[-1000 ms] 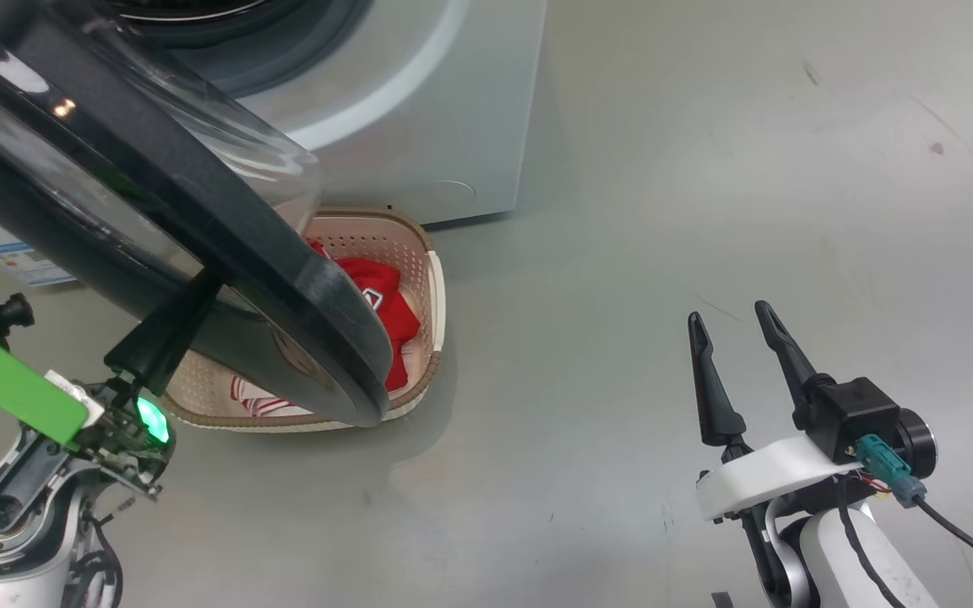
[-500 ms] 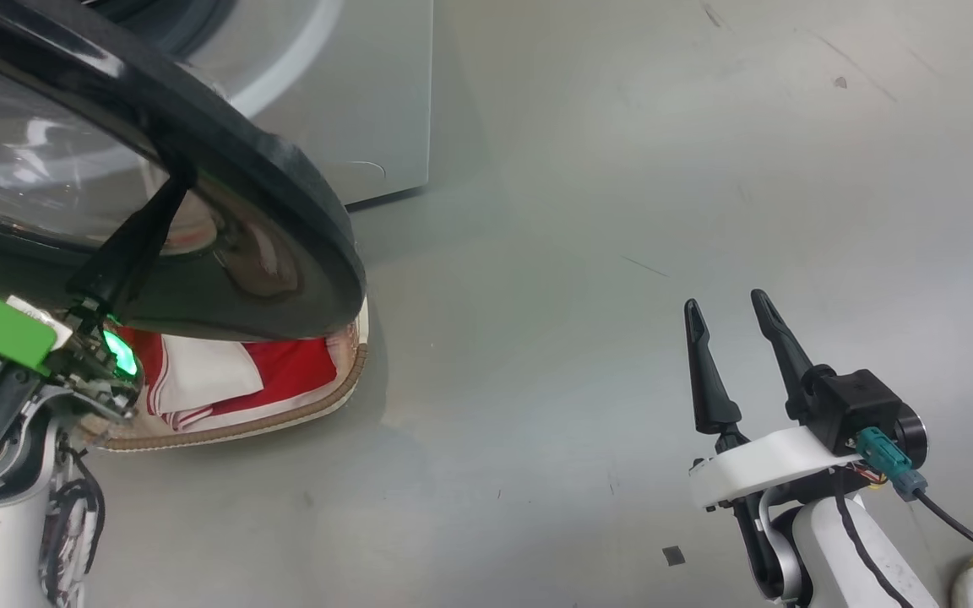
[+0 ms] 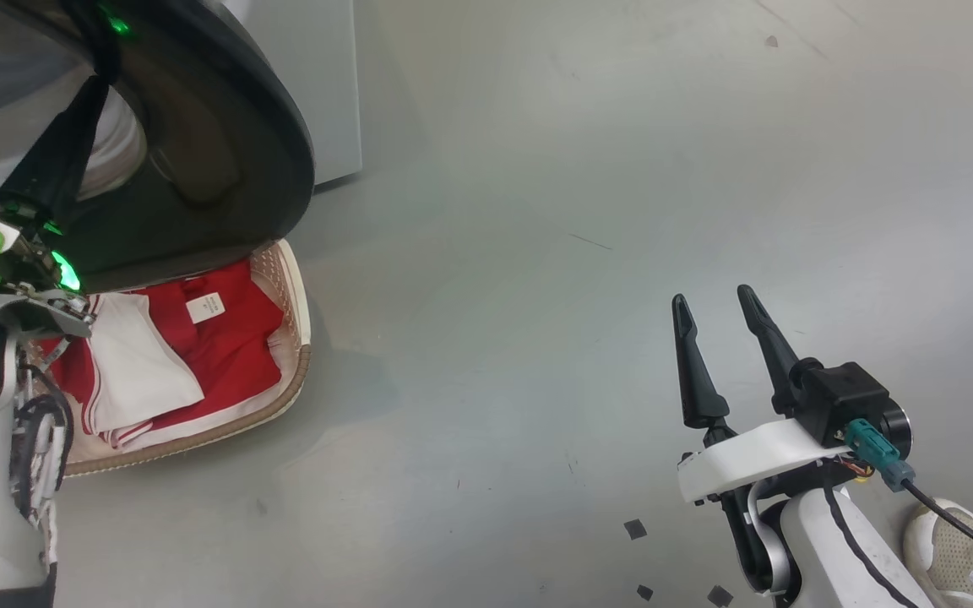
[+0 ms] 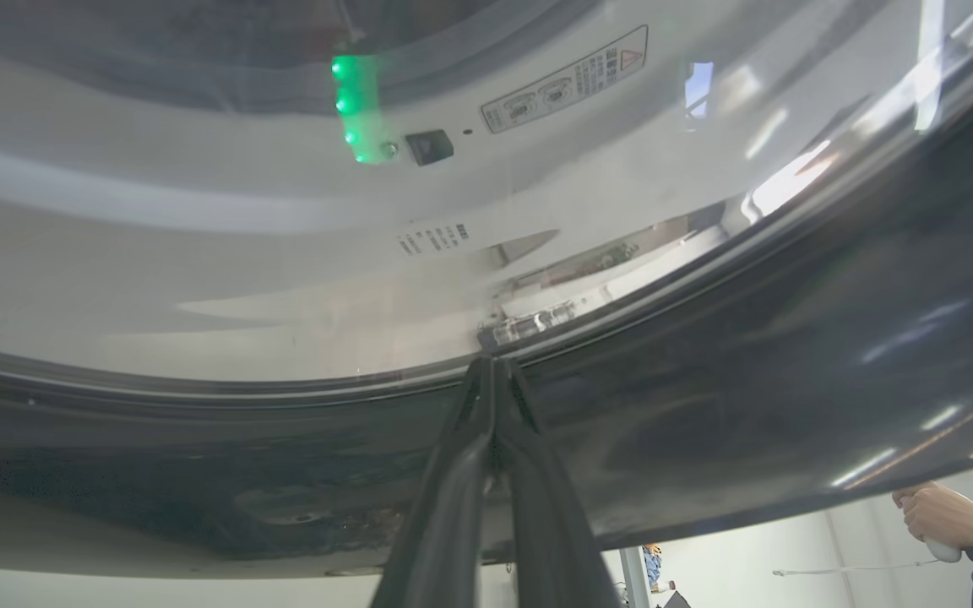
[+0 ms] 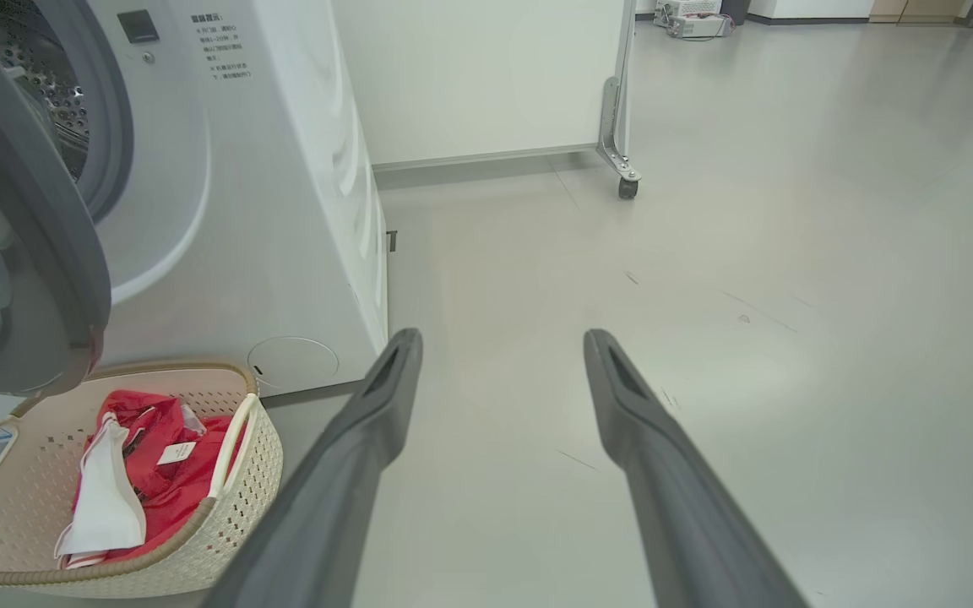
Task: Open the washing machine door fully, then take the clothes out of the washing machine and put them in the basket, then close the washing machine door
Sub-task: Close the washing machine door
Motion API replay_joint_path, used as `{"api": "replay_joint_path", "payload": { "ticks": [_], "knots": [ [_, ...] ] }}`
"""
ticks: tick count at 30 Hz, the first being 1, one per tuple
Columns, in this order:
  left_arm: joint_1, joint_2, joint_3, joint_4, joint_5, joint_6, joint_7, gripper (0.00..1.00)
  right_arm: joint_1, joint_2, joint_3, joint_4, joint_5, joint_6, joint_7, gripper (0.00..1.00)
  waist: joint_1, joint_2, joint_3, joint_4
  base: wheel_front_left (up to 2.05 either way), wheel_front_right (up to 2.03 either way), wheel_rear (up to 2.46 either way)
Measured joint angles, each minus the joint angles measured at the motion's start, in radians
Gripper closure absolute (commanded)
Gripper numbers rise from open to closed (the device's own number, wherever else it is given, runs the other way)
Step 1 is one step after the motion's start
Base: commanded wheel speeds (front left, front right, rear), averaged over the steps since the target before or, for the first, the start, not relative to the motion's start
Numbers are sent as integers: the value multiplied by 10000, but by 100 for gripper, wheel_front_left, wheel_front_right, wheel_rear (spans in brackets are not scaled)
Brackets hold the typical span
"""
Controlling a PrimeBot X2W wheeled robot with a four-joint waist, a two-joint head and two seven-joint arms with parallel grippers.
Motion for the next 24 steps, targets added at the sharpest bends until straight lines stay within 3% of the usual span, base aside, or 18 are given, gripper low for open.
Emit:
{"api": "replay_joint_path", "payload": {
  "ticks": [10, 24],
  "knots": [
    [-918, 171, -75, 894, 828, 0, -518, 100, -2, 25, -44, 203, 178, -2, -98, 0, 0, 0, 45, -416, 0, 0, 0],
    [-1632, -190, -144, 1659, 1216, 0, -1235, 100, -111, 69, -58, 360, 178, -4, -176, 0, -1, 0, -5, -290, 0, 0, 0]
  ]
}}
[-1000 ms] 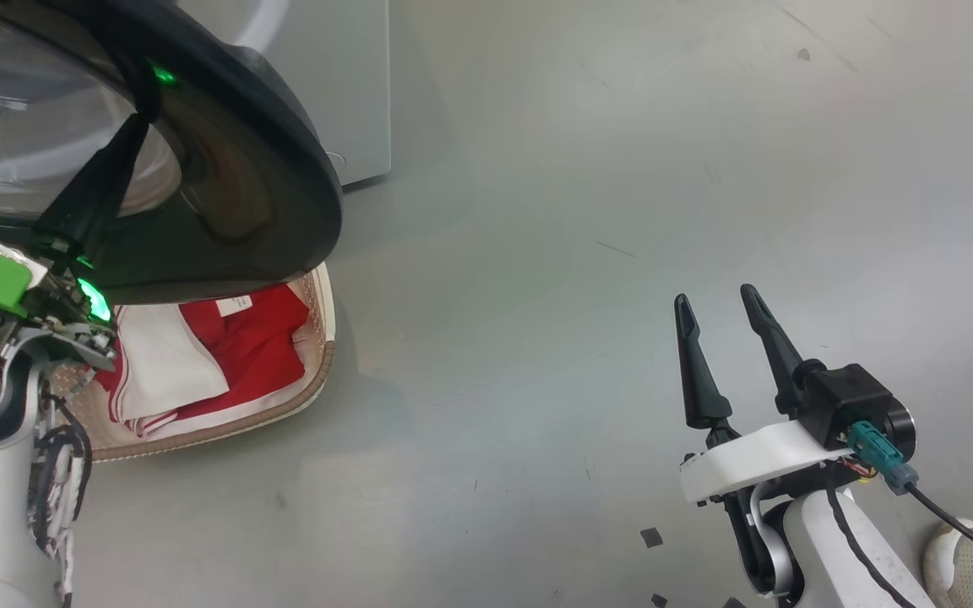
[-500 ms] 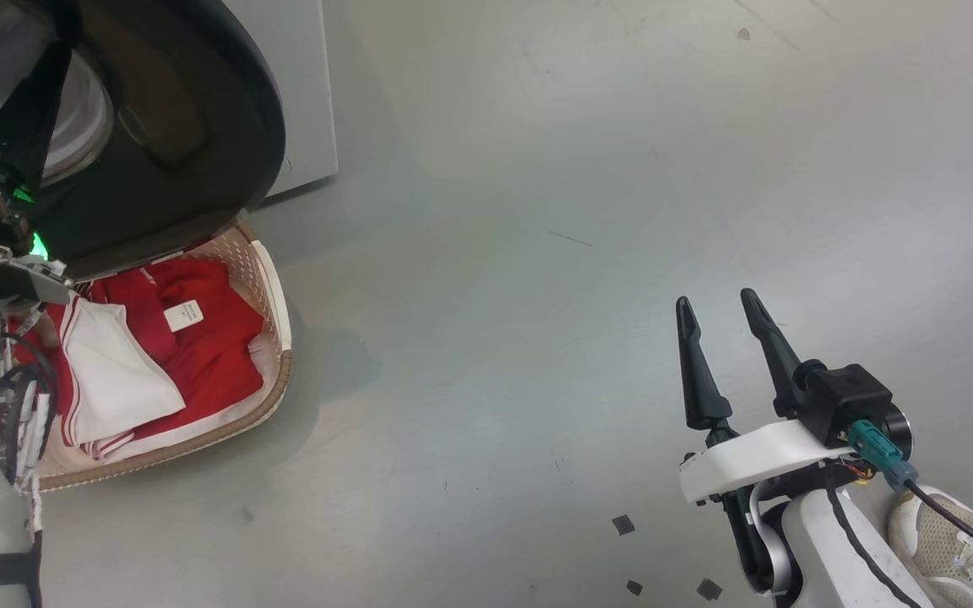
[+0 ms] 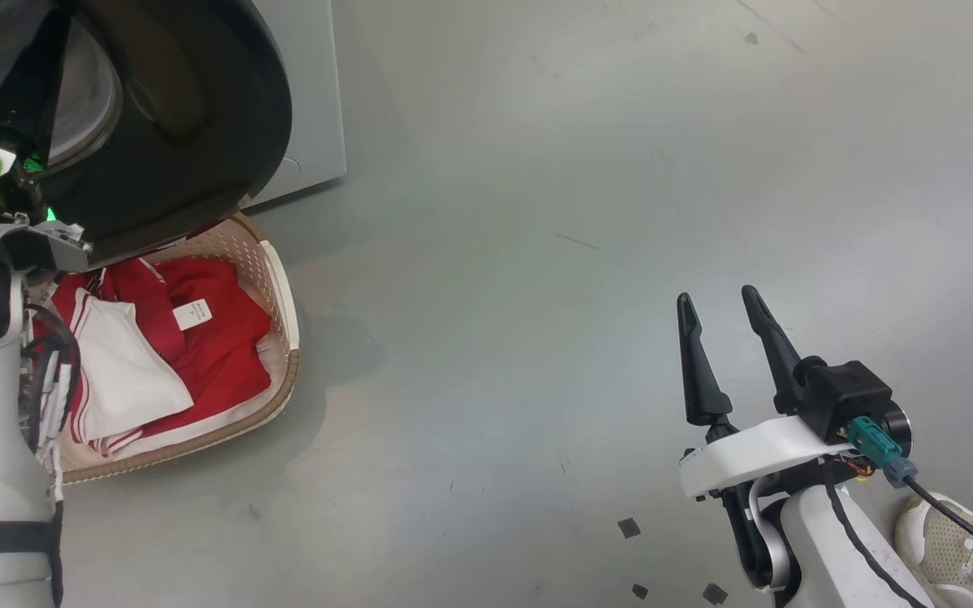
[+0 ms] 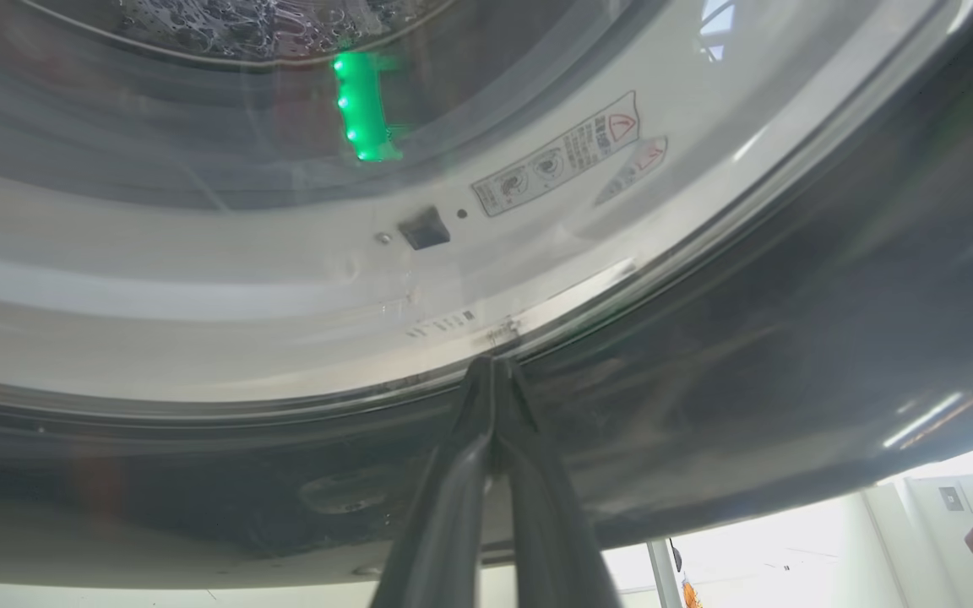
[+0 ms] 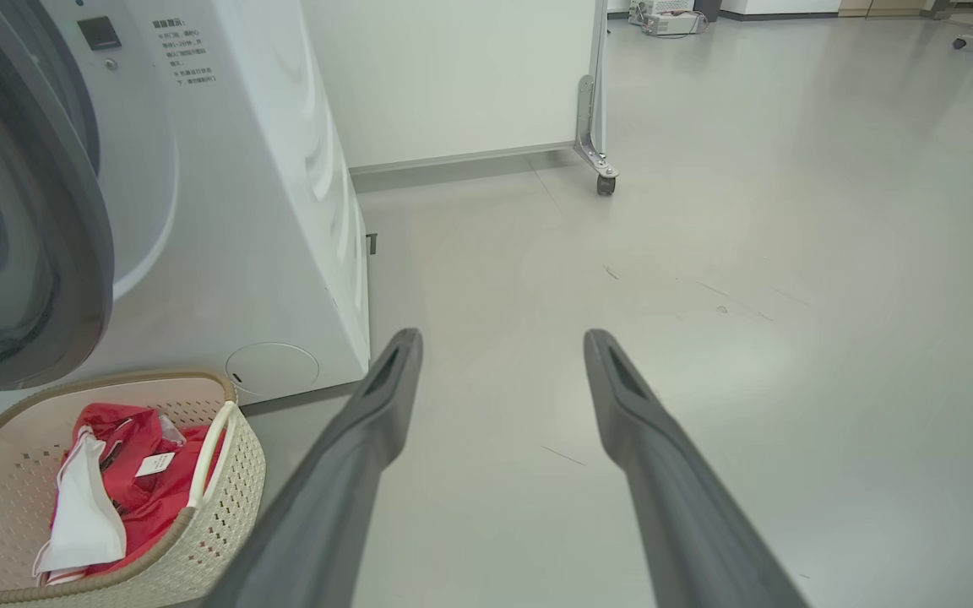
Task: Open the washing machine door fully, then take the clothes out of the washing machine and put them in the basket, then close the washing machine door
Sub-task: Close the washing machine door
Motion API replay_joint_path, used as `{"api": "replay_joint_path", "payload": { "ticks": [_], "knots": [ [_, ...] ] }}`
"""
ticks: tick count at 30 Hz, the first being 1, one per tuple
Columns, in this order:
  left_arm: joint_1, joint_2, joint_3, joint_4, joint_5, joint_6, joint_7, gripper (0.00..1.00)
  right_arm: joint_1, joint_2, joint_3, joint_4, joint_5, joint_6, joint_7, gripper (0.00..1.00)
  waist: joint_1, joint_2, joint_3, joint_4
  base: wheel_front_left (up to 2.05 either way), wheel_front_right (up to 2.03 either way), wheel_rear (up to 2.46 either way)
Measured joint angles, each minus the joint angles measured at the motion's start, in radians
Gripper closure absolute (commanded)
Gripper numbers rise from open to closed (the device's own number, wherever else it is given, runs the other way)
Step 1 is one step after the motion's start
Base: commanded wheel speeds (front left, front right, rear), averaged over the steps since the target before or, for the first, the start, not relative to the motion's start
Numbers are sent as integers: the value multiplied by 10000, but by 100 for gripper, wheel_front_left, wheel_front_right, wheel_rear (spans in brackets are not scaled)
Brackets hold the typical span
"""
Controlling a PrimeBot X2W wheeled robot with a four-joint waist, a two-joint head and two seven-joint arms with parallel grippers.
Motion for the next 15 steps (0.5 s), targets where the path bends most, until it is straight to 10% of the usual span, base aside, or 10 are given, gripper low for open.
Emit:
{"api": "replay_joint_path", "payload": {
  "ticks": [15],
  "knots": [
    [1291, -625, -130, -955, -723, -2, 472, 100, -6, -33, -403, 75, 69, -12, -17, 0, 0, 0, -131, 897, 0, 0, 0]
  ]
}}
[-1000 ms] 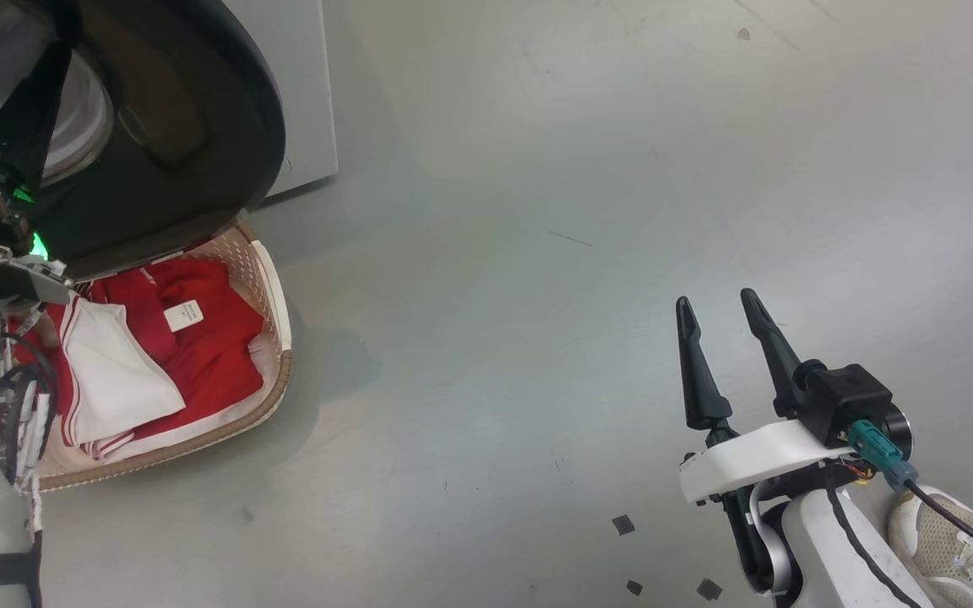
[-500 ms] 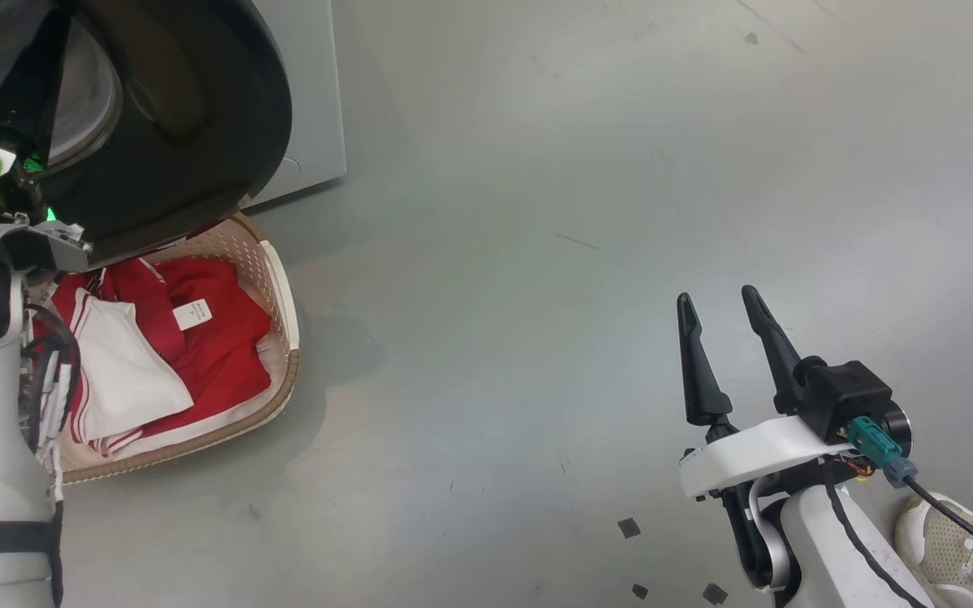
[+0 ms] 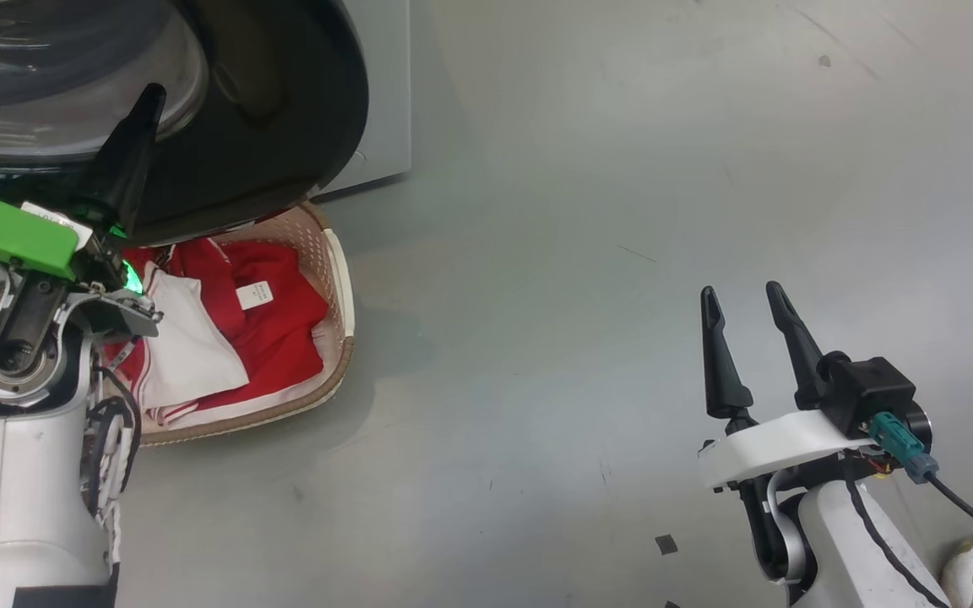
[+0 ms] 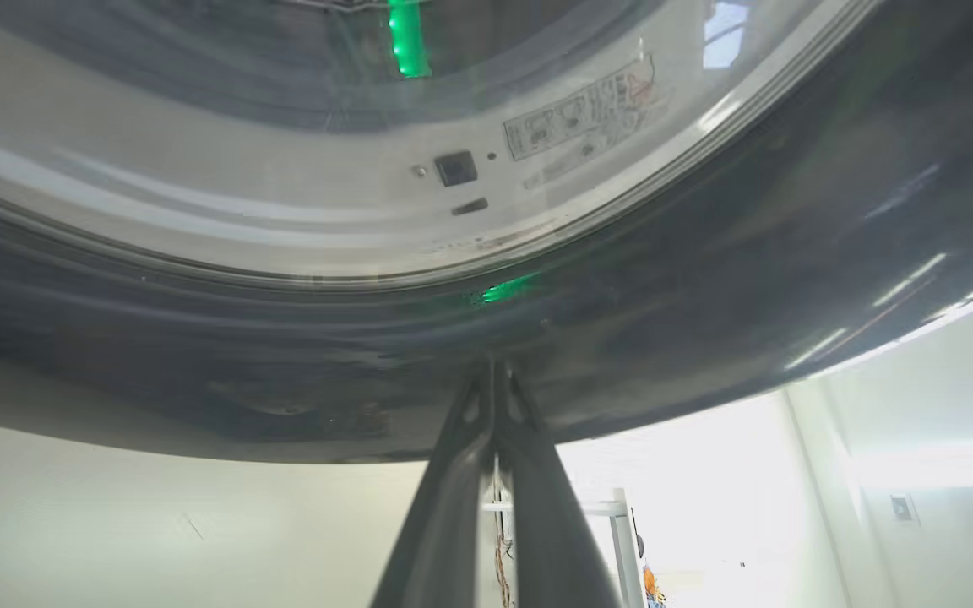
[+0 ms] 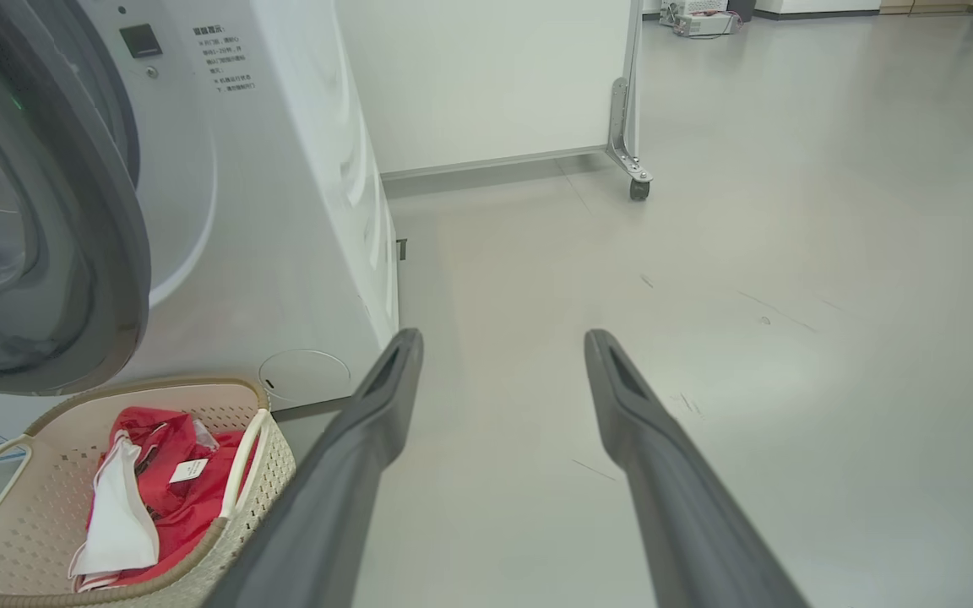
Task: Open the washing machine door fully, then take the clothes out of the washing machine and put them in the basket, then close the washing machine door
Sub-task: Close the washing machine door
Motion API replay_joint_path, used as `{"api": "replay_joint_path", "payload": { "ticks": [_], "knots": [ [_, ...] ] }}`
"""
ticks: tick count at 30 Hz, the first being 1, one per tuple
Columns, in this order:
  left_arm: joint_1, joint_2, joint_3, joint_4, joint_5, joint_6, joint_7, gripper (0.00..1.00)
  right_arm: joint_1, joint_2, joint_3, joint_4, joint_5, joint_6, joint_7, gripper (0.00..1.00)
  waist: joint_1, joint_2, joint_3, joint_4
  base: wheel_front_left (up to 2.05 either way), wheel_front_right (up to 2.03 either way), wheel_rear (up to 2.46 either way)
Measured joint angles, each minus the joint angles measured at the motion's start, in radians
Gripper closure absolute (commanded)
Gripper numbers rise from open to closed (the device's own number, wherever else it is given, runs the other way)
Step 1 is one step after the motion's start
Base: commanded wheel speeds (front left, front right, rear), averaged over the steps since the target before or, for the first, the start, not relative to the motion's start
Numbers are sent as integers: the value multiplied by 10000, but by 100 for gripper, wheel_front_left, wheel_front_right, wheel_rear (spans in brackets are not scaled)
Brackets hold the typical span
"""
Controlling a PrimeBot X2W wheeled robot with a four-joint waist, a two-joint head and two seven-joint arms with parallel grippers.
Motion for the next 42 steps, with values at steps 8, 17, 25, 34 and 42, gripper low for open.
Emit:
{"api": "replay_joint_path", "payload": {
  "ticks": [8, 17, 25, 34, 42],
  "knots": [
    [1332, -84, 554, -888, -332, -2, -184, 100, -55, -192, -180, 90, -94, 0, -23, 0, 0, 0, -173, 825, 0, 0, 0],
    [2951, -119, 1072, -2167, -311, -4, -481, 61, -28, -364, -303, 190, -182, -15, -23, 0, 0, 0, -643, 1698, 0, 0, 0],
    [3818, -299, 1043, -2815, 92, -4, -790, 0, 154, -447, -349, 270, -203, -61, -23, 0, 0, 0, -1060, 2140, 0, 0, 0],
    [4722, 403, 535, -3526, 2892, -4, -1745, 0, 421, -663, -382, 326, -295, -63, -23, 0, 0, 0, -1629, 2738, 0, 0, 0],
    [5484, 1852, -844, -4094, 6857, -8, -2949, 0, 687, -727, -309, 334, -456, -73, -21, 0, 0, 0, -2115, 3212, 0, 0, 0]
  ]
}}
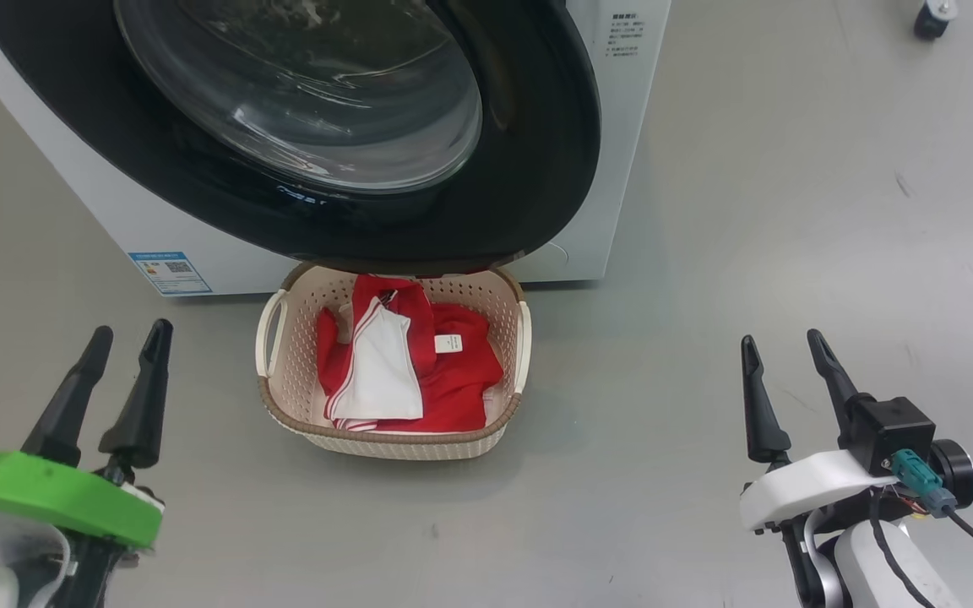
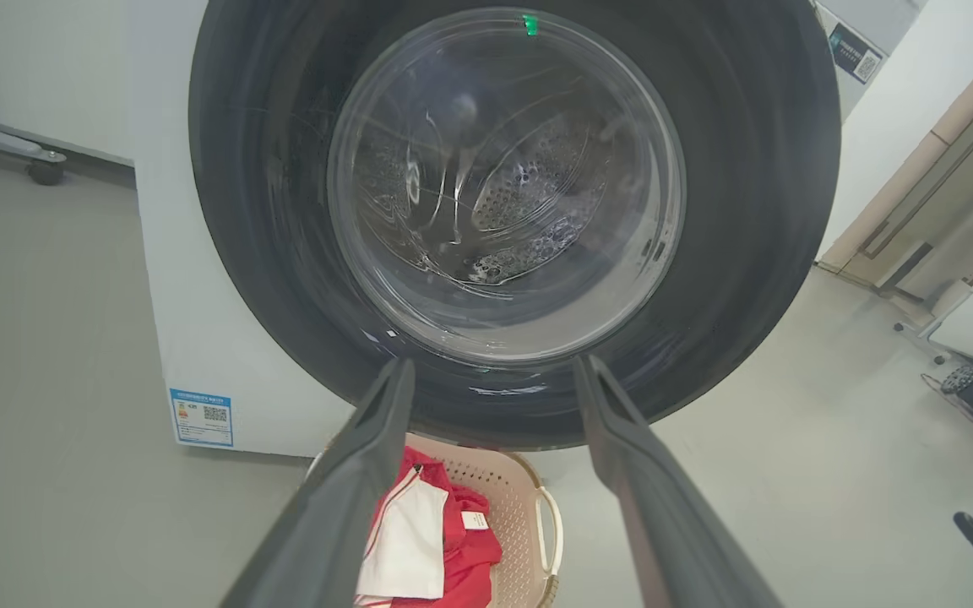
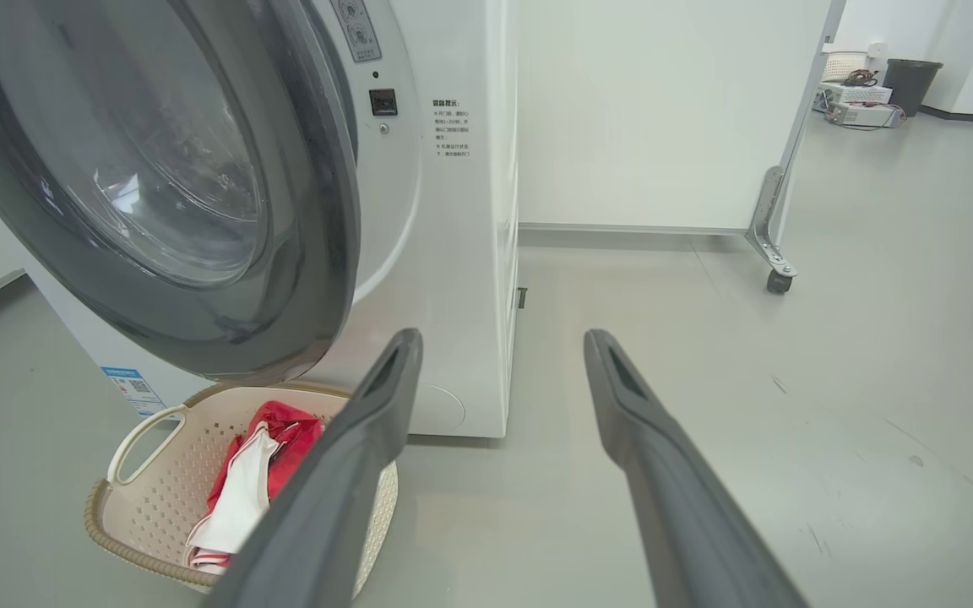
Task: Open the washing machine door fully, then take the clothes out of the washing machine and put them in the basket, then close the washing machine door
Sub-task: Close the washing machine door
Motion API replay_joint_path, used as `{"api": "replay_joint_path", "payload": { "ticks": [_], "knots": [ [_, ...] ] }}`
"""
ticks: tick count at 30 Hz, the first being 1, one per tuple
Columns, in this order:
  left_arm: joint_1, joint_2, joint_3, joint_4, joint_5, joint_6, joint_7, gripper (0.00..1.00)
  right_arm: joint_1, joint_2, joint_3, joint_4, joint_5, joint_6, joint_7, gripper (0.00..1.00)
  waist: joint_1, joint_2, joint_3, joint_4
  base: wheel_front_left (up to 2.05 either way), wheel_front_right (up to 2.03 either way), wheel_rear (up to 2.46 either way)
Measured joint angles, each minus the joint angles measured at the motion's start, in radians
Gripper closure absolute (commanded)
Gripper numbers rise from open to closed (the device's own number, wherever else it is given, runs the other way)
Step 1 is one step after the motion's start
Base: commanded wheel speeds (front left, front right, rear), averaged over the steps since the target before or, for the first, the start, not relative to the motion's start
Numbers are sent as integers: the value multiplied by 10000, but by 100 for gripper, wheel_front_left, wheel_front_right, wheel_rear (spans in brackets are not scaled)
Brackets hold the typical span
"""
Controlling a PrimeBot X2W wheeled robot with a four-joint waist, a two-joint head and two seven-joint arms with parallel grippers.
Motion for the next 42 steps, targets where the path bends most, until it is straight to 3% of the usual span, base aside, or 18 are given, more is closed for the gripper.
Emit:
{"api": "replay_joint_path", "payload": {
  "ticks": [8, 15, 26, 42],
  "knots": [
    [814, 157, -221, 270, 2261, 36, -1243, 0, 161, 23, 203, 10, -4, 0, 46, 0, 0, 0, -441, 172, 0, 0, 0],
    [1127, 88, -493, 337, 3618, 828, -1896, 0, 471, 12, 144, -29, -2, -2, 59, 0, 0, 0, -642, 118, 0, 0, 0],
    [1471, -366, -1037, 512, 4266, 1499, -2336, 0, 708, -12, -4, -190, -88, -6, 146, 0, 0, 0, -770, -13, 0, 0, 0],
    [1476, -598, -1243, 681, 4648, 1871, -2426, 0, 848, -19, -167, -466, -153, -25, 236, 0, 0, 0, -841, -9, 0, 0, 0]
  ]
}}
